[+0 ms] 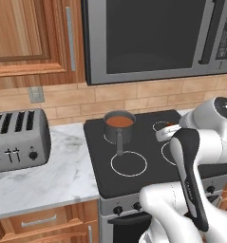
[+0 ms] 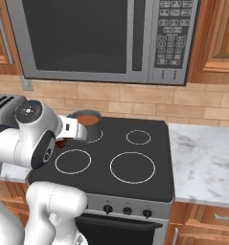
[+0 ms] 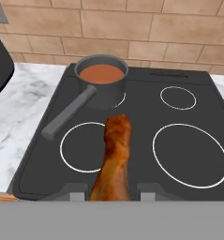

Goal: Retrieve the chicken drumstick from the fridge and place it on the saucepan with marinade on the stove.

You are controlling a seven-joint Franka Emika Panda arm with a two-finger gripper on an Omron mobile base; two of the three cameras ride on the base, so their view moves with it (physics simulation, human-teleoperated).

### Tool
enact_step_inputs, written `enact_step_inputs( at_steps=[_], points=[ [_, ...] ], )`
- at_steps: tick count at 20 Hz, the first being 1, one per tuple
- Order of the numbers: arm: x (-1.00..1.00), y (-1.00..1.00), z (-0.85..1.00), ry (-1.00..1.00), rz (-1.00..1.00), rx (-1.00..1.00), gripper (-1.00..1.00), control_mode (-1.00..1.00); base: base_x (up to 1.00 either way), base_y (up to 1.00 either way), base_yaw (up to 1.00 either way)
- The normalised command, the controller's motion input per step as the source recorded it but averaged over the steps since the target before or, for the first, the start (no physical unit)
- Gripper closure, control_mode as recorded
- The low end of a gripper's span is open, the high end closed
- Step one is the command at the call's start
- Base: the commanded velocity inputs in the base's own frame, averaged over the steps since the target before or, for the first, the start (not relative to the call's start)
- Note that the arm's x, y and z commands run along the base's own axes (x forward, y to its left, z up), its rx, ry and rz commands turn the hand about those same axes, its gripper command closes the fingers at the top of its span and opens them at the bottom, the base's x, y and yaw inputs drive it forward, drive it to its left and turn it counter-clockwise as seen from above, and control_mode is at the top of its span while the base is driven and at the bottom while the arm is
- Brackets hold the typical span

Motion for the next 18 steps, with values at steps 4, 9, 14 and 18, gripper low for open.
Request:
enact_step_inputs(
  at_steps=[4, 9, 14, 18],
  points=[
    [0.0, 0.0, 0.0, 0.0, 0.0, 0.0, 1.0, 1.0, 0.93, 0.11, 0.0],
    [0.0, 0.0, 0.0, 0.0, 0.0, 0.0, 1.0, 1.0, 0.95, 0.11, 0.0],
    [0.7, 0.2, 0.07, -0.01, 0.0, 0.0, 1.0, -1.0, 0.0, 0.0, 0.0],
    [0.57, 0.35, 0.15, -0.09, 0.0, -0.01, 1.0, -1.0, 0.0, 0.0, 0.0]
  ],
)
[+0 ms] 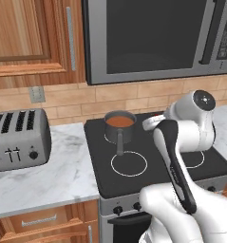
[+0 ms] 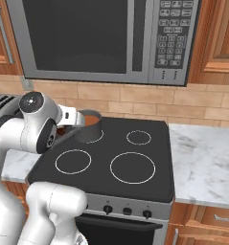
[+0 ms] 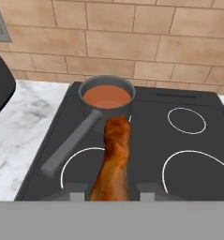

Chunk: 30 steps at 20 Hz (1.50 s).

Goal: Retrieve the chicken drumstick from the fridge and place it on the saucepan with marinade on the stove.

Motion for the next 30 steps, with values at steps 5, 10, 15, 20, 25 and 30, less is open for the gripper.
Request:
enact_step_inputs(
  at_steps=[5, 10, 15, 20, 25, 30],
  points=[
    [0.28, 0.16, 0.04, -0.15, 0.03, -0.01, 1.0, -1.0, 0.0, 0.0, 0.0],
    [0.03, 0.0, 0.0, -0.11, 0.02, 0.0, 1.0, -1.0, 0.0, 0.0, 0.0],
    [0.31, 0.0, 0.0, -0.01, 0.0, 0.0, 1.0, -1.0, 0.0, 0.0, 0.0],
    [0.55, 0.0, 0.0, 0.0, 0.0, 0.0, 1.0, -1.0, 0.0, 0.0, 0.0],
    [0.55, 0.0, -0.03, 0.0, 0.0, 0.0, 1.0, -1.0, 0.0, 0.0, 0.0],
    [0.43, 0.07, -0.18, 0.0, 0.0, 0.0, 1.0, -1.0, 0.0, 0.0, 0.0]
  ],
)
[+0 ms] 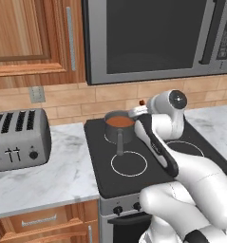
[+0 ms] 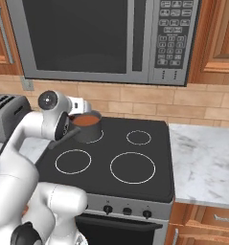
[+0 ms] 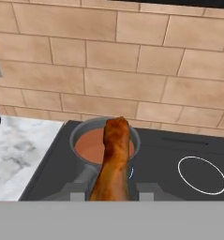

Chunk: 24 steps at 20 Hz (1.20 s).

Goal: Retrieve the chicken drumstick from the fridge and place it on the saucepan with marinade on the stove.

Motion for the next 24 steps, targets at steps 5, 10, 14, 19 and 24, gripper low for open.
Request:
enact_step_inputs(
  at_steps=[5, 10, 14, 19, 24],
  points=[
    [0.36, 0.11, -0.29, 0.0, 0.0, -0.01, 1.0, -1.0, 0.0, 0.0, 0.0],
    [0.33, 0.13, -0.27, 0.0, 0.0, -0.02, 1.0, -1.0, 0.0, 0.0, 0.0],
    [0.33, 0.13, -0.25, 0.0, 0.0, -0.03, 1.0, -1.0, 0.0, 0.0, 0.0],
    [0.3, 0.09, -0.19, 0.0, 0.0, -0.04, 1.0, -1.0, 0.0, 0.0, 0.0],
    [0.12, 0.0, -0.13, 0.0, 0.0, -0.03, 1.0, -1.0, 0.0, 0.0, 0.0]
  ],
)
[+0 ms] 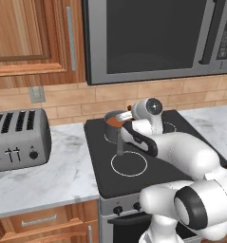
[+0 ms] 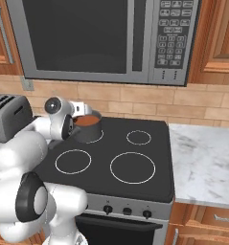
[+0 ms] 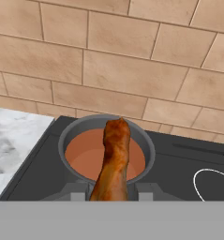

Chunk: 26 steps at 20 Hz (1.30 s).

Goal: Retrieve the chicken drumstick from the fridge and place it on the saucepan with marinade on the stove.

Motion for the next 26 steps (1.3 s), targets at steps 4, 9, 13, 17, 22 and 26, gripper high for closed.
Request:
enact_step_inputs(
  at_steps=[4, 9, 13, 17, 22, 26],
  points=[
    [0.0, 0.0, -0.16, 0.0, 0.0, -0.04, 1.0, -1.0, 0.0, 0.0, 0.0],
    [0.0, 0.0, -0.1, 0.0, 0.0, -0.03, 1.0, -1.0, 0.0, 0.0, 0.0],
    [0.04, 0.0, -0.05, 0.0, 0.0, -0.02, 1.0, -1.0, 0.0, 0.0, 0.0],
    [0.03, 0.0, -0.04, 0.0, 0.0, -0.01, 1.0, -1.0, 0.0, 0.0, 0.0],
    [0.01, 0.0, -0.05, 0.0, 0.0, -0.01, 1.0, -1.0, 0.0, 0.0, 0.0],
    [0.0, 0.0, -0.04, 0.0, 0.0, -0.03, 1.0, -1.0, 0.0, 0.0, 0.0]
  ],
)
